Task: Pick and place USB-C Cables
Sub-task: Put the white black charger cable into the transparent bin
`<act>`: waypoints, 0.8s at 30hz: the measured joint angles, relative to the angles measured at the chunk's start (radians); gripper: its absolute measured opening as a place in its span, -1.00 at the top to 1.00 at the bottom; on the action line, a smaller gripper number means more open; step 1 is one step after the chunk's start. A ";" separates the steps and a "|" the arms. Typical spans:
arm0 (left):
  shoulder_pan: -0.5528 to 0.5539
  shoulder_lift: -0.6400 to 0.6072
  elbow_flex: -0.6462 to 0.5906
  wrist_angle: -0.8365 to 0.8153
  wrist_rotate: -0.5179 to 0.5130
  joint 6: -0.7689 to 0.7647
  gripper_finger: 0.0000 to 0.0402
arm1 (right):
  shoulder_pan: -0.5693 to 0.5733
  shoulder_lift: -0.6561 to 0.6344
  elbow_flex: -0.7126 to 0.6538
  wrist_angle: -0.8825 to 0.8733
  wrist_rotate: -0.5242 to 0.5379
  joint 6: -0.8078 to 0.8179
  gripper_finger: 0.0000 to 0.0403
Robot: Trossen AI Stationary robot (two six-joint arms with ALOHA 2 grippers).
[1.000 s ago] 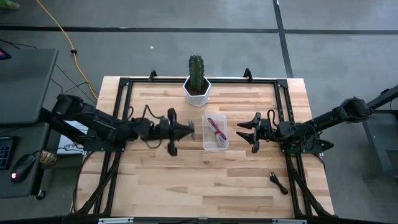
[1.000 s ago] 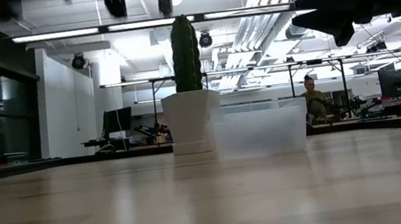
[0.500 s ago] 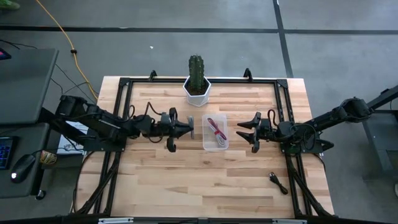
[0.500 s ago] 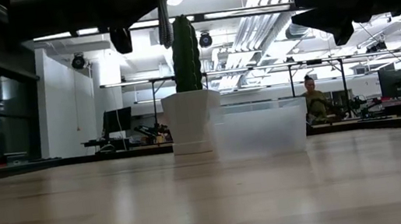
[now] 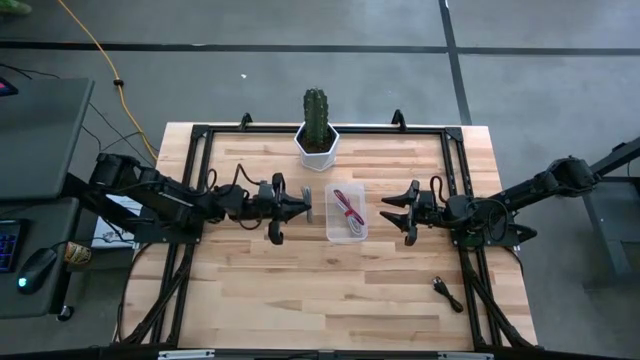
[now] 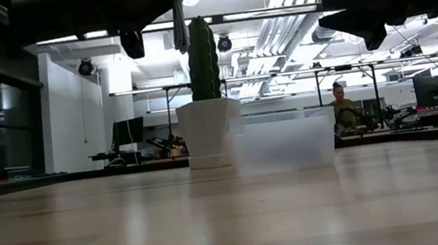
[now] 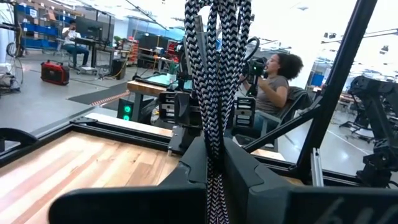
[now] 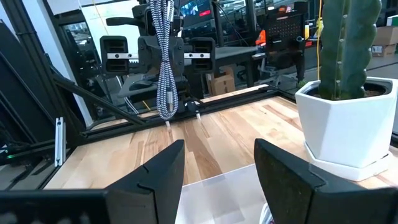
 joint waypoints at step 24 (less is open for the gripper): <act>0.000 0.012 0.029 -0.029 -0.021 0.022 1.00 | 0.000 0.000 0.000 -0.006 0.004 0.000 0.08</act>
